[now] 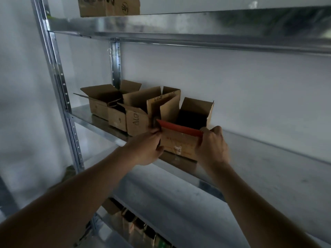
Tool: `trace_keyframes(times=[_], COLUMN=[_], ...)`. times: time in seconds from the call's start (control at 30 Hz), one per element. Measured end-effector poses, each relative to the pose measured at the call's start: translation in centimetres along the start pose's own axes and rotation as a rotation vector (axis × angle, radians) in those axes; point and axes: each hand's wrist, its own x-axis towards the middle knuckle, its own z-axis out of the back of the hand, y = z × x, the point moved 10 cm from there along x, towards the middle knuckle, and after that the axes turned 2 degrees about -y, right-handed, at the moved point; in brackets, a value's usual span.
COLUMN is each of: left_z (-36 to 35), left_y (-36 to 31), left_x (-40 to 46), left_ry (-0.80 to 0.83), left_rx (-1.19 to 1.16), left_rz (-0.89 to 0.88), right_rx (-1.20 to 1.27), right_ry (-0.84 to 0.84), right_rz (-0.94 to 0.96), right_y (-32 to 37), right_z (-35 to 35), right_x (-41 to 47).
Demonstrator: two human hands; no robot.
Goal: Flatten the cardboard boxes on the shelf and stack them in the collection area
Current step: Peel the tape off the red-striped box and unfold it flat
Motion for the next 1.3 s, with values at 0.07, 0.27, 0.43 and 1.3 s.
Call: trace_keyframes(times=[0.07,0.27,0.43,1.3], left_z=[0.0,-0.8,-0.7,-9.0], left_y=[-0.9,-3.5,-7.3,-35.2], left_x=[0.0,0.3,0.1,1.7], left_ry=[0.004,0.019,0.041,0.185], left_rx=[-0.011,0.003,0.005,-0.005], left_rz=[-0.043,-0.125,-0.222,-0.339], right_rx=[0.022,0.032,0.046,0.011], right_ry=[-0.027,-0.132,-0.210,-0.345], right_rz=[-0.035,-0.079,-0.116,-0.287], right_y=[-0.9,-3.7,-6.3,-29.8], right_z=[0.8,4.7,8.1,25.9], right_x=[-0.7,-2.8,-5.3,-13.8])
